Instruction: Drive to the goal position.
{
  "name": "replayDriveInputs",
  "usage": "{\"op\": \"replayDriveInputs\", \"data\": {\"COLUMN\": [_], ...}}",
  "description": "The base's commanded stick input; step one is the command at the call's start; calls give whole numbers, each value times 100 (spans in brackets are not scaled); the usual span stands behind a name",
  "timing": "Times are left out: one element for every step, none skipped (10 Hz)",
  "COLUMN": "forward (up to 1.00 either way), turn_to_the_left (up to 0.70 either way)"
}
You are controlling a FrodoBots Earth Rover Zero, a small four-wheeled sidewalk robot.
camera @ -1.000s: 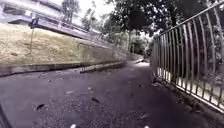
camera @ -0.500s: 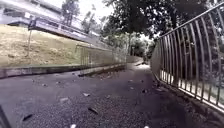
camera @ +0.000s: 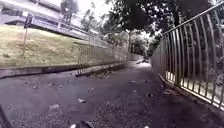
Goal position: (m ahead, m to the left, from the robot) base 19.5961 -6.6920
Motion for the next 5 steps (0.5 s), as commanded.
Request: {"op": "replayDriveInputs", "data": {"forward": [100,100,100,100,100], "turn_to_the_left": [0,0,0,0,0]}}
